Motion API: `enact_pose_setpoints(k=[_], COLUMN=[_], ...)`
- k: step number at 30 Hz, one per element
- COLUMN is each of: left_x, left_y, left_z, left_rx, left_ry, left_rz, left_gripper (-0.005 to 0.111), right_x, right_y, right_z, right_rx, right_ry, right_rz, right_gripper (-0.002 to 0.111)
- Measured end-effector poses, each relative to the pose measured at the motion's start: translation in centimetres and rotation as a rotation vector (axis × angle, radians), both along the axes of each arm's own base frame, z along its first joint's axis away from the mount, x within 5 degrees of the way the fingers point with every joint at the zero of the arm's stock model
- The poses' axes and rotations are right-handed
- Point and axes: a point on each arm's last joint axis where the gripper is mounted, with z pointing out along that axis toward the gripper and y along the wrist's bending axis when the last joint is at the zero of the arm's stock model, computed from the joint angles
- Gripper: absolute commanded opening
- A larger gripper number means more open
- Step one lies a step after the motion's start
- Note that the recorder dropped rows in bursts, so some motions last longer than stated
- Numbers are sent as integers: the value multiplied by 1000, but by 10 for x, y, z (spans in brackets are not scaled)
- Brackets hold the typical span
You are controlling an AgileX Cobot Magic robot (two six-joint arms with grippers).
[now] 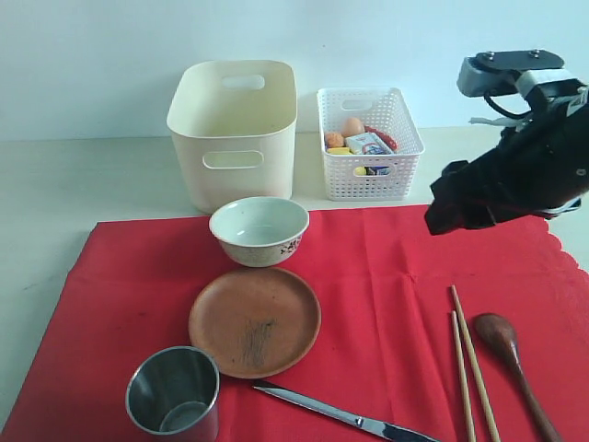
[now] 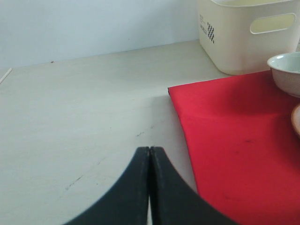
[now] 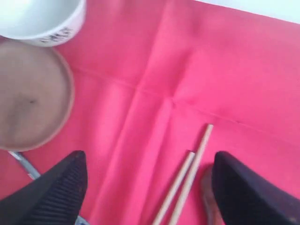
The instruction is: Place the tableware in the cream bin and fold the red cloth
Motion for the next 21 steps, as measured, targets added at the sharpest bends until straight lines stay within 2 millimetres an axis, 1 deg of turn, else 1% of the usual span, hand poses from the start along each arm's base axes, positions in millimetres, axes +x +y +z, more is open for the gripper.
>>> enact_pose_setpoints(k=[4,7,17,19,21], left_x=[0,0,0,0,0], left_y=[0,0,0,0,0], left_z=[0,0,0,0,0], left_rx=[0,0,0,0,0], left_ry=[0,0,0,0,0], left_rz=[0,0,0,0,0], left_gripper=[0,0,0,0,0], right_x=[-2,-3,-1,0,4], right_y=[12,17,24,26,29], right_z=[4,7,13,12,7], right_rx=[117,174,266,293,316], right_ry=[-9,-17,-53,-56,-43], right_rz=[77,104,130,134,132], right_gripper=[70,70,70,70,70])
